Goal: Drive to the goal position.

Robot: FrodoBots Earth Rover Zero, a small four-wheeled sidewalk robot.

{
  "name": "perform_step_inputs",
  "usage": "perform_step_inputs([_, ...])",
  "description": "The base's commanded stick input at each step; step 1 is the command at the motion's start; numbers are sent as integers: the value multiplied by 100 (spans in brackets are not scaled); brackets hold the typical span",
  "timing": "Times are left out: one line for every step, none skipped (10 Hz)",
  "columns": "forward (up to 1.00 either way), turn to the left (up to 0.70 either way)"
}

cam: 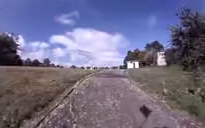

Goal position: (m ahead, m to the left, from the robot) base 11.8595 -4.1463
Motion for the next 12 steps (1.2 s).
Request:
perform_step_inputs([100, 0])
perform_step_inputs([100, 0])
perform_step_inputs([100, 0])
perform_step_inputs([100, 0])
perform_step_inputs([100, 0])
perform_step_inputs([100, 0])
perform_step_inputs([100, 0])
perform_step_inputs([100, 0])
perform_step_inputs([100, 0])
perform_step_inputs([100, 0])
perform_step_inputs([100, 0])
perform_step_inputs([100, 0])
